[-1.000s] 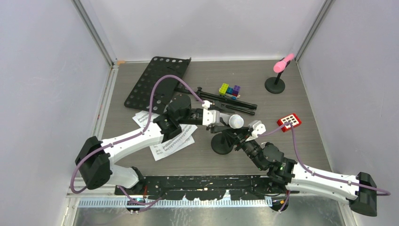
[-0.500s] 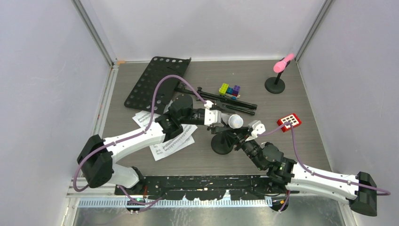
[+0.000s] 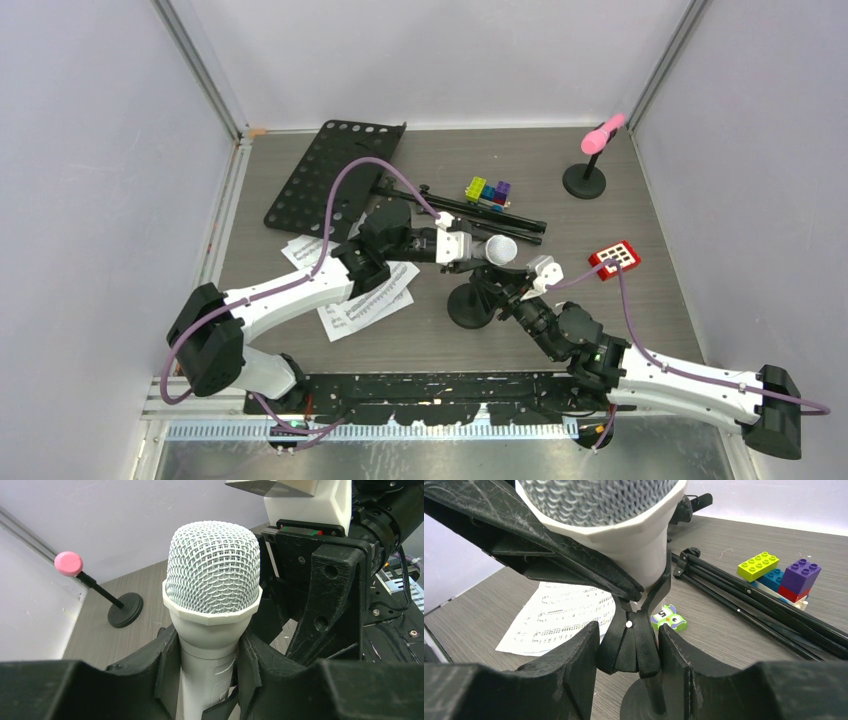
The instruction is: Pack up the instrument practice props
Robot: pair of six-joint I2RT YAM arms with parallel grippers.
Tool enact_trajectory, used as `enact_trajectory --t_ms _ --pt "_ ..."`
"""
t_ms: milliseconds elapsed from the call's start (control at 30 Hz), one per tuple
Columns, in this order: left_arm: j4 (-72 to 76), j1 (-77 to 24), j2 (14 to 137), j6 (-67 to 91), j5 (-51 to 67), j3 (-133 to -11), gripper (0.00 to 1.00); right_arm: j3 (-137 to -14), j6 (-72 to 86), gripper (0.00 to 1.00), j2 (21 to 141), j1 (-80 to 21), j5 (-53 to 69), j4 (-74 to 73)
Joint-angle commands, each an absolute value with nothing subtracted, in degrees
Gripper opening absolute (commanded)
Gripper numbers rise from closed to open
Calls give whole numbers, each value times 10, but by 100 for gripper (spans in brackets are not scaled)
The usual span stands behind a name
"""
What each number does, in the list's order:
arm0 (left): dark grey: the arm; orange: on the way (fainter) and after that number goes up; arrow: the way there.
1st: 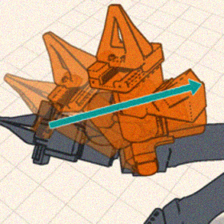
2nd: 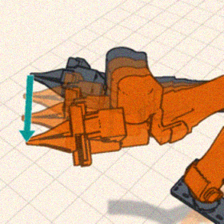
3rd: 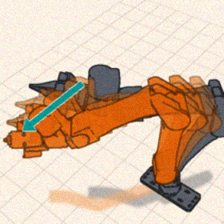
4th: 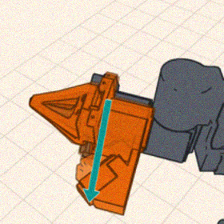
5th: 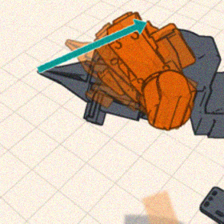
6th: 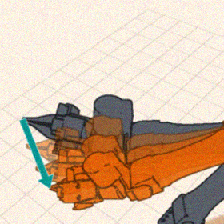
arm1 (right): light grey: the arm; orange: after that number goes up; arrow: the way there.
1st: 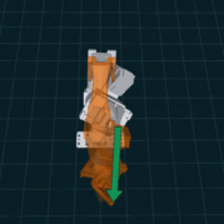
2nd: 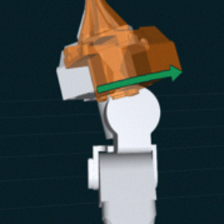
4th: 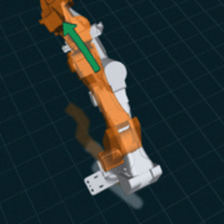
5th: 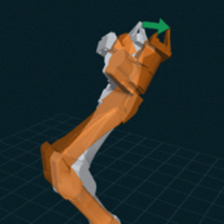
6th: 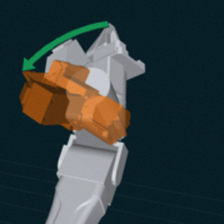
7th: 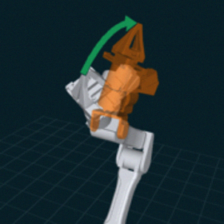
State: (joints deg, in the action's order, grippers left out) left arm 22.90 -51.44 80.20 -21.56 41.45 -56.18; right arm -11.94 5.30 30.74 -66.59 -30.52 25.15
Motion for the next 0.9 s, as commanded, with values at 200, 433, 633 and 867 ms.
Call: enact_trajectory --t_ms 200,433,633,867 --pt "236 -521 786 -210 432 -574 0 -150 42 9 308 -667 -306 212" --pt "230 -521 774 -220 417 -575 0 -148 50 1 308 -667 -308 211" --pt "209 -521 762 -234 414 -588 0 -150 52 68 309 -667 -319 210" --pt "219 -521 769 -221 436 -582 0 -152 39 75 313 -667 -316 223"
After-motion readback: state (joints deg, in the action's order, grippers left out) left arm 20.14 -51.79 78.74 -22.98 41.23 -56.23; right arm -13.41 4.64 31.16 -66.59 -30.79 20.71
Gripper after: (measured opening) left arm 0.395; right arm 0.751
